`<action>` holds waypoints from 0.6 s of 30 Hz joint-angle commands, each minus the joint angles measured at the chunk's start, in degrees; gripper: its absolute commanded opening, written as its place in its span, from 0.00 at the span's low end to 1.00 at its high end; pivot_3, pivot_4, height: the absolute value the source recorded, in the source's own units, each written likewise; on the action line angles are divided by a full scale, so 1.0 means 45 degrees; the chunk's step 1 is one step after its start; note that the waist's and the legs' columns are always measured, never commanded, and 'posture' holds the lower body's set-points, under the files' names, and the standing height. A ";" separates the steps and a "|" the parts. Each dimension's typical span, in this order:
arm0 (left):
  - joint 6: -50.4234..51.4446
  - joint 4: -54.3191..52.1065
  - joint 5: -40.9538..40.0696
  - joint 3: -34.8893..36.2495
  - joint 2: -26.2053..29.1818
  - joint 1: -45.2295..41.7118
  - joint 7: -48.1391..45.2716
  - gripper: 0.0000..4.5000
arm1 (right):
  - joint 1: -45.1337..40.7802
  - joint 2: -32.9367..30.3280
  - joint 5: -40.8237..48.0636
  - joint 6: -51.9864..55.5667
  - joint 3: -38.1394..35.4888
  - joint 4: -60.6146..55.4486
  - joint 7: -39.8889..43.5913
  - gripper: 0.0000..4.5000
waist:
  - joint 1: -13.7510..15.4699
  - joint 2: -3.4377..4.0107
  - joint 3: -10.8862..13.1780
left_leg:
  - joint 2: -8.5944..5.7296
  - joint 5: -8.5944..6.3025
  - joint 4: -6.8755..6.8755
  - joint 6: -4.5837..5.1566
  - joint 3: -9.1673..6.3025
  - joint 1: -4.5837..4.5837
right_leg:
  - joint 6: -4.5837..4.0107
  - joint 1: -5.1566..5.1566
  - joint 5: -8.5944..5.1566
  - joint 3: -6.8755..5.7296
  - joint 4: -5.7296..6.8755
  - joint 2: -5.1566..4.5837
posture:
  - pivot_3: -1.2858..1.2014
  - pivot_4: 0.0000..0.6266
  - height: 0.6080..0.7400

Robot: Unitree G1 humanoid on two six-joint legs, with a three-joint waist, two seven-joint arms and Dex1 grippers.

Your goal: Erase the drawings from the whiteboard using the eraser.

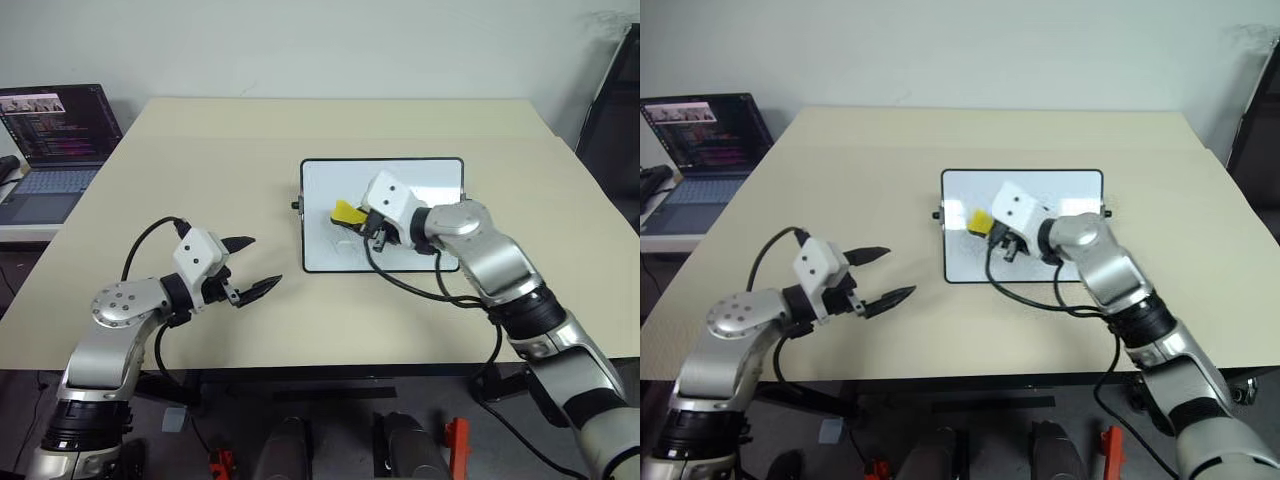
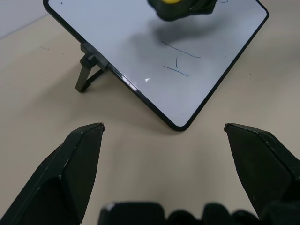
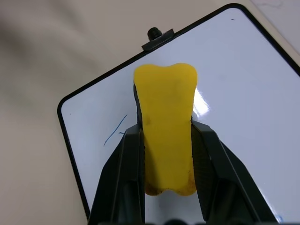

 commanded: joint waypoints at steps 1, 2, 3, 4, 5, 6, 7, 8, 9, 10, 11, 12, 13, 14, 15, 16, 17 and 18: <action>-0.0378 0.0162 0.0274 -0.0214 -0.0043 -0.0396 0.0153 1.00 | -0.0629 0.0419 -0.0671 -0.1355 0.0041 0.1519 -0.0259 0.22 | 0.0006 0.0000 0.0000 | -0.0002 0.0000 0.0001 0.0000 0.0000 0.0001 | 0.0000 0.0001 0.0000 -0.0001 0.0001 0.0000 | 0.52 0.24 1.00; -0.0452 0.0225 0.0352 -0.0301 -0.0053 -0.0428 0.0183 1.00 | -0.0757 0.0517 -0.0775 -0.1626 -0.0003 0.1994 -0.0278 0.22 | 0.0006 0.0000 0.0000 | -0.0003 0.0000 0.0001 0.0000 -0.0001 0.0000 | 0.0000 0.0003 0.0001 -0.0002 0.0001 0.0000 | 0.52 0.24 1.00; -0.0471 0.0264 0.0376 -0.0359 -0.0055 -0.0440 0.0181 1.00 | -0.0916 0.0549 -0.0940 -0.1908 0.0022 0.2443 -0.0281 0.22 | 0.0005 0.0000 0.0000 | -0.0005 0.0000 0.0002 0.0000 0.0000 0.0000 | 0.0001 0.0003 0.0001 -0.0002 0.0000 -0.0001 | 0.52 0.24 1.00; -0.0481 0.0279 0.0381 -0.0398 -0.0058 -0.0436 0.0173 1.00 | -0.1072 0.0563 -0.1112 -0.2179 0.0044 0.2844 -0.0272 0.22 | 0.0005 0.0000 0.0000 | -0.0007 0.0000 0.0002 0.0000 0.0003 0.0000 | 0.0002 0.0003 0.0001 0.0001 -0.0001 -0.0002 | 0.52 0.24 1.00; -0.0469 0.0277 0.0365 -0.0426 -0.0056 -0.0426 0.0155 1.00 | -0.1264 0.0596 -0.1285 -0.2421 0.0045 0.3283 -0.0304 0.22 | 0.0000 -0.0001 0.0000 | -0.0006 0.0000 0.0002 0.0000 0.0002 -0.0002 | 0.0002 0.0003 0.0002 0.0001 -0.0002 -0.0002 | 0.52 0.24 1.00; -0.0441 0.0274 0.0338 -0.0442 -0.0057 -0.0419 0.0135 1.00 | -0.1438 0.0631 -0.1453 -0.2650 0.0054 0.3686 -0.0347 0.22 | -0.0007 -0.0001 0.0000 | -0.0005 0.0000 0.0001 0.0000 0.0001 -0.0004 | 0.0002 0.0001 0.0002 0.0000 -0.0002 -0.0001 | 0.52 0.24 1.00; -0.0420 0.0263 0.0316 -0.0457 -0.0057 -0.0406 0.0121 1.00 | -0.1570 0.0656 -0.1595 -0.2838 0.0075 0.4005 -0.0385 0.22 | -0.0017 0.0000 0.0000 | -0.0003 0.0000 0.0000 0.0000 0.0000 -0.0001 | 0.0001 0.0001 0.0001 0.0000 0.0000 -0.0001 | 0.52 0.24 1.00; -0.0417 0.0260 0.0318 -0.0473 -0.0059 -0.0400 0.0120 1.00 | -0.1700 0.0674 -0.1795 -0.2999 0.0128 0.4306 -0.0441 0.22 | -0.0028 -0.0001 0.0000 | -0.0002 0.0000 0.0000 0.0000 -0.0003 0.0001 | 0.0000 0.0001 0.0001 -0.0003 0.0005 0.0001 | 0.52 0.24 1.00; -0.0420 0.0261 0.0328 -0.0488 -0.0060 -0.0401 0.0128 1.00 | -0.1804 0.0704 -0.1954 -0.3153 0.0152 0.4558 -0.0480 0.22 | -0.0046 -0.0001 0.0000 | 0.0002 0.0000 0.0000 0.0000 -0.0005 0.0003 | -0.0001 0.0001 0.0001 -0.0005 0.0007 0.0006 | 0.52 0.24 1.00; -0.0419 0.0266 0.0346 -0.0502 -0.0063 -0.0408 0.0151 1.00 | -0.1904 0.0776 -0.2028 -0.3235 0.0126 0.4769 -0.0484 0.22 | -0.0074 -0.0001 0.0000 | 0.0004 0.0000 0.0000 0.0000 -0.0007 0.0005 | -0.0003 0.0002 0.0000 -0.0007 0.0009 0.0007 | 0.52 0.24 1.00; -0.0424 0.0252 0.0354 -0.0502 -0.0059 -0.0387 0.0166 1.00 | -0.1957 0.0855 -0.2076 -0.3283 0.0087 0.4888 -0.0463 0.22 | -0.0084 -0.0001 0.0000 | 0.0004 0.0000 0.0000 0.0000 -0.0009 0.0005 | -0.0003 0.0003 0.0000 -0.0009 0.0010 0.0007 | 0.52 0.24 1.00; -0.0422 0.0243 0.0361 -0.0503 -0.0053 -0.0372 0.0175 1.00 | -0.1975 0.0937 -0.2113 -0.3308 0.0086 0.4969 -0.0375 0.22 | -0.0100 -0.0002 -0.0001 | 0.0004 0.0000 0.0001 0.0000 -0.0009 0.0006 | -0.0003 0.0003 0.0000 -0.0008 0.0012 0.0007 | 0.52 0.24 1.00; -0.0419 0.0241 0.0366 -0.0506 -0.0050 -0.0366 0.0182 1.00 | -0.1959 0.0991 -0.2175 -0.3346 0.0133 0.5029 -0.0280 0.22 | -0.0124 -0.0002 -0.0001 | 0.0004 0.0000 0.0002 0.0000 -0.0009 0.0008 | -0.0003 0.0006 0.0000 -0.0007 0.0013 0.0007 | 0.52 0.24 1.00; -0.0428 0.0250 0.0374 -0.0508 -0.0050 -0.0366 0.0185 1.00 | -0.1860 0.0997 -0.2336 -0.3465 0.0288 0.5088 -0.0194 0.22 | -0.0145 -0.0005 -0.0003 | 0.0004 0.0001 0.0004 0.0000 -0.0008 0.0010 | -0.0003 0.0008 0.0000 -0.0006 0.0016 0.0007 | 0.52 0.24 1.00; -0.0441 0.0288 0.0381 -0.0513 -0.0052 -0.0397 0.0185 1.00 | -0.1648 0.0922 -0.2589 -0.3650 0.0560 0.5132 -0.0059 0.22 | -0.0162 -0.0005 -0.0003 | 0.0004 0.0001 0.0005 0.0000 -0.0008 0.0016 | -0.0003 0.0014 0.0001 -0.0006 0.0018 0.0007 | 0.52 0.24 1.00; -0.0455 0.0319 0.0384 -0.0513 -0.0051 -0.0419 0.0180 1.00 | -0.1496 0.0872 -0.2781 -0.3784 0.0734 0.5162 0.0031 0.22 | -0.0172 -0.0006 -0.0004 | 0.0004 0.0001 0.0005 0.0000 -0.0009 0.0022 | -0.0004 0.0018 0.0001 -0.0005 0.0020 0.0007 | 0.52 0.24 1.00; -0.0467 0.0382 0.0383 -0.0510 -0.0054 -0.0467 0.0174 1.00 | -0.1226 0.0839 -0.2940 -0.3902 0.0926 0.5149 0.0229 0.22 | -0.0184 -0.0008 -0.0006 | 0.0004 0.0001 0.0004 0.0000 -0.0009 0.0027 | -0.0004 0.0021 0.0001 -0.0006 0.0020 0.0007 | 0.52 0.24 1.00; -0.0481 0.0435 0.0386 -0.0515 -0.0058 -0.0508 0.0165 1.00 | -0.0997 0.0839 -0.3037 -0.3972 0.1049 0.5137 0.0363 0.22 | -0.0187 -0.0014 -0.0010 | 0.0004 0.0001 0.0003 0.0000 -0.0009 0.0036 | -0.0005 0.0029 0.0000 -0.0007 0.0019 0.0007 | 0.52 0.24 1.00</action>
